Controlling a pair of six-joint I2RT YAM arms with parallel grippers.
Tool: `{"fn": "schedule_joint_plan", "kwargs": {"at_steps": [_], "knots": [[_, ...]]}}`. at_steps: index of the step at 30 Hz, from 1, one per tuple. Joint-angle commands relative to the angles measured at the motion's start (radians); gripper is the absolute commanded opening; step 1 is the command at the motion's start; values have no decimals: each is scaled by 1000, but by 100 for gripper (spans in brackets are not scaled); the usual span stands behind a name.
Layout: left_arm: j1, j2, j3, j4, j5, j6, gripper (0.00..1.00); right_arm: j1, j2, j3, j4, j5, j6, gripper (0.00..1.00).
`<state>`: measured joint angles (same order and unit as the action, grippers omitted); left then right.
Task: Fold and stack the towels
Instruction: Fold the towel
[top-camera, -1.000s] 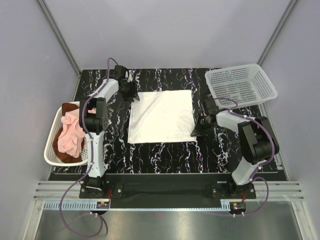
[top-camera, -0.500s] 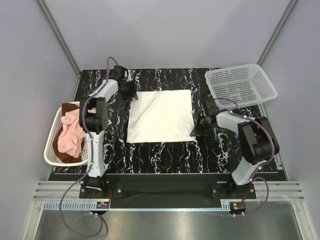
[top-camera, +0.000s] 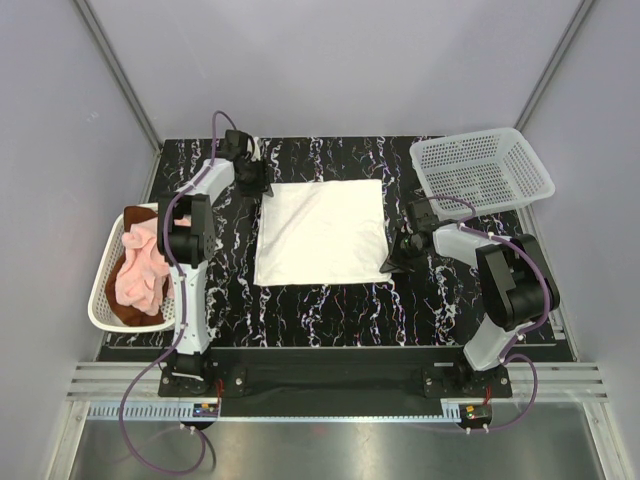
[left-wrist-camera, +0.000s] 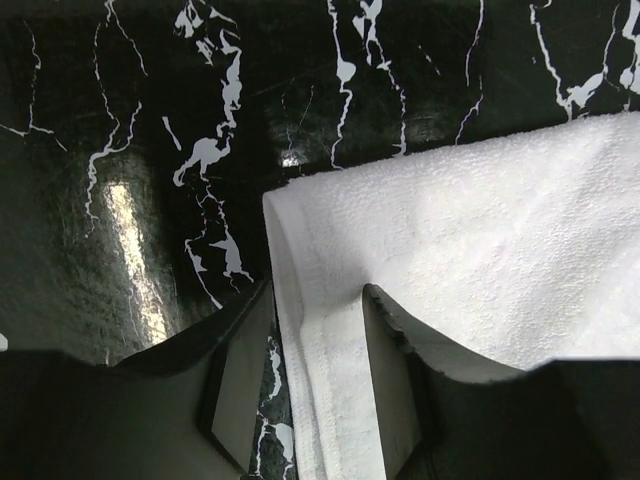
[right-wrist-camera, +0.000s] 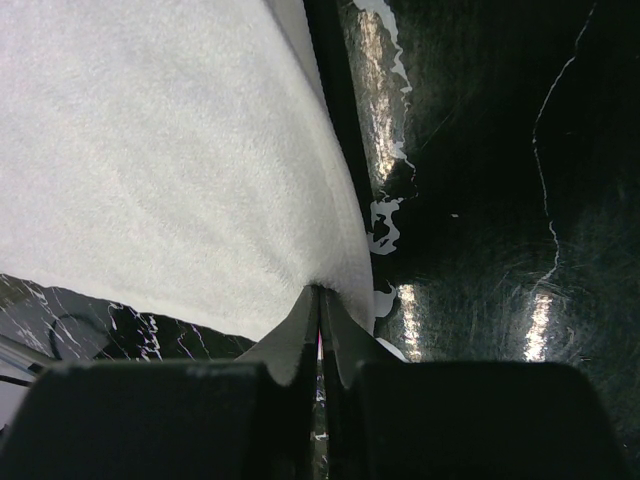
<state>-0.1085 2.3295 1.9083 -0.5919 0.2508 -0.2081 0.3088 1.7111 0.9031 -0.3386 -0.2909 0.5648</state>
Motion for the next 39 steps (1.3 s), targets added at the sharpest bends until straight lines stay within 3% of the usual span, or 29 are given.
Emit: {"fn": "schedule_joint_plan", "kwargs": {"at_steps": [1,9,14,18,24,31,35,39], "knots": [[7,-36,29,61,38,21,45,10,39,-44,-25,95,-42,5],[12,-6,61,70,85,19,34,10,41,-43,-26,95,-43,5],[23,11,83,76,82,3,9,10,39,-50,-33,110,-43,5],[38,51,138,64,82,-23,1,10,44,-58,-37,121,-39,4],[50,94,207,52,77,-45,5,10,50,-55,-36,127,-37,4],[58,120,229,40,74,-57,27,10,39,-59,-27,115,-42,4],[58,65,215,4,71,-53,42,10,27,-53,-14,87,-37,7],[56,-51,147,-37,52,-56,44,10,28,-21,-26,68,-28,8]]}}
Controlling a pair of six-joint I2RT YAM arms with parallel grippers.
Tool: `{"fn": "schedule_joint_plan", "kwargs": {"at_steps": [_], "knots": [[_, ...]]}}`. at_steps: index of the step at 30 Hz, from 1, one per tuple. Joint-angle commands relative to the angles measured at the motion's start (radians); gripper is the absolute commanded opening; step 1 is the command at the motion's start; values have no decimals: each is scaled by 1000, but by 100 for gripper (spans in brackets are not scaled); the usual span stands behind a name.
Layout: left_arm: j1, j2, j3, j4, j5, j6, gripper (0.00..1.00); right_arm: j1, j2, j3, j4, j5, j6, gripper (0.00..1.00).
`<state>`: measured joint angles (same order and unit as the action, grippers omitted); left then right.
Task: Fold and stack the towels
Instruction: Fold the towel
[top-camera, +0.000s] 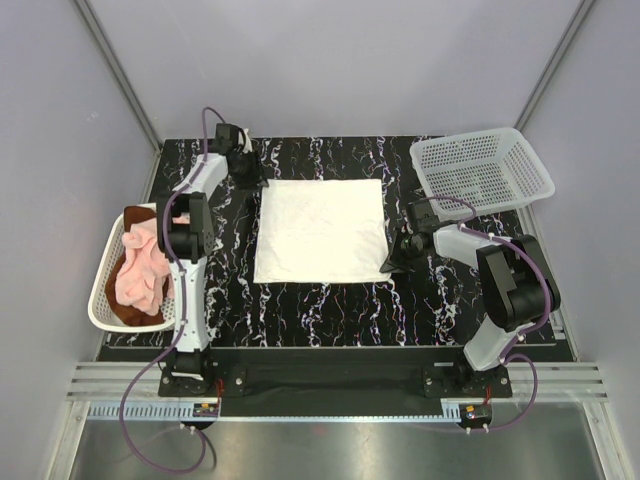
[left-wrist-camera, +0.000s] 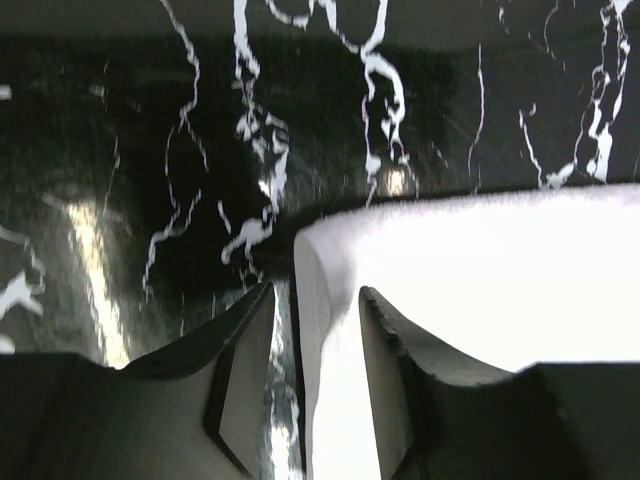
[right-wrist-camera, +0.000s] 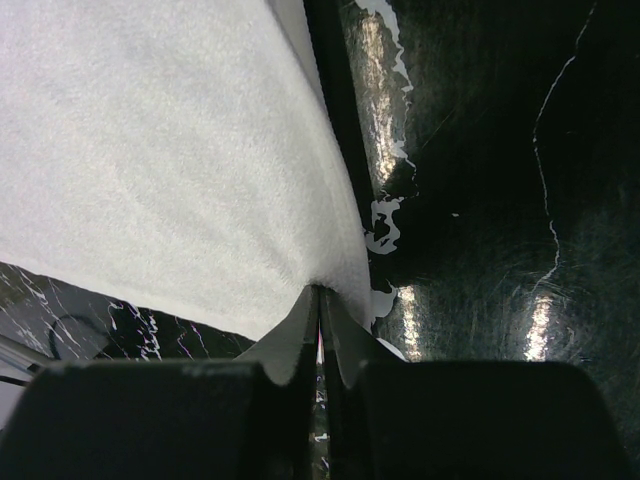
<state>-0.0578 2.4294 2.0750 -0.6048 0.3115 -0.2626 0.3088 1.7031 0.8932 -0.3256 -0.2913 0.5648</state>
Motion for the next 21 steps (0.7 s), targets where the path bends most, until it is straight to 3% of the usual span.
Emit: {"fn": "schedule_joint_plan", "kwargs": {"at_steps": [1,6,13,21], "knots": [[6,-176,-42,-38,-24,-10,44,10,36,-8,-39,66,-23,8],[3,-343,-226,-159,-86,-58,46,10,0,13,-62,63,-26,11],[-88,-596,-615,-76,-74,-72,47,10,-56,61,-121,58,-49,11],[-223,-713,-906,13,-67,-122,46,10,-82,43,-106,6,-51,12]]}}
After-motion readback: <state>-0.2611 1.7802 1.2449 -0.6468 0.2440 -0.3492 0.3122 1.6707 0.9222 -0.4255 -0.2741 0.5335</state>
